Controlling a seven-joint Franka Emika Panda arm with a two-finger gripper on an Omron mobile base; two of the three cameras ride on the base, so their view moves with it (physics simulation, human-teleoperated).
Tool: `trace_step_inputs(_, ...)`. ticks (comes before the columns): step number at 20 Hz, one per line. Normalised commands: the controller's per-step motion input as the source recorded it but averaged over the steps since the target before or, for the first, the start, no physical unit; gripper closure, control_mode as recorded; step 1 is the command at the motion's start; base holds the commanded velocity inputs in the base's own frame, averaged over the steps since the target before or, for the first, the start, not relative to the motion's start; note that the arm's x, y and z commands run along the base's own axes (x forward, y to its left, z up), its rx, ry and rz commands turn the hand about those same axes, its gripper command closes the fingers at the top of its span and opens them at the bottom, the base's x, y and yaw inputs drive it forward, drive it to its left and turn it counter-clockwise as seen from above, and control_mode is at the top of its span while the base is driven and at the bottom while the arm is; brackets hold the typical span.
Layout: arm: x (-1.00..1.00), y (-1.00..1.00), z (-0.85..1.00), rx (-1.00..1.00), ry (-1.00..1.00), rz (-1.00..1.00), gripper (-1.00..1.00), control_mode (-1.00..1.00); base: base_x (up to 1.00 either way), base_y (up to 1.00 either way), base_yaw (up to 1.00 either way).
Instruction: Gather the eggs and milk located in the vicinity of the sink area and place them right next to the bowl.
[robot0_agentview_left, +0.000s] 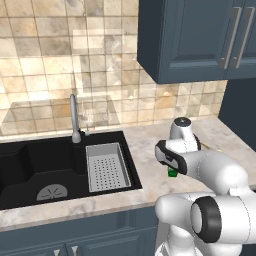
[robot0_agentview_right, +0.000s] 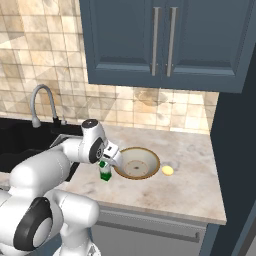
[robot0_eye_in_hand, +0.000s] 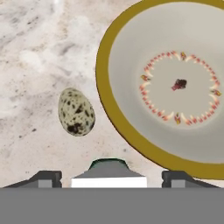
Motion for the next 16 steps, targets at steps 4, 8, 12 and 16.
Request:
trace_step_inputs(4,0.0,0.0,0.0,0.0,0.0,0.0,-1.0,-1.0,0.0,0.0,0.0)
trace_step_inputs(8,0.0,0.0,0.0,0.0,0.0,0.0,-1.0,-1.0,0.0,0.0,0.0)
trace_step_inputs(12,-0.23,0.0,0.15,0.0,0.0,0.0,-1.0,-1.0,0.0,0.0,0.0)
trace_step_inputs(16,-0.48,0.0,0.24,0.0,0.0,0.0,-1.0,-1.0,0.0,0.0,0.0)
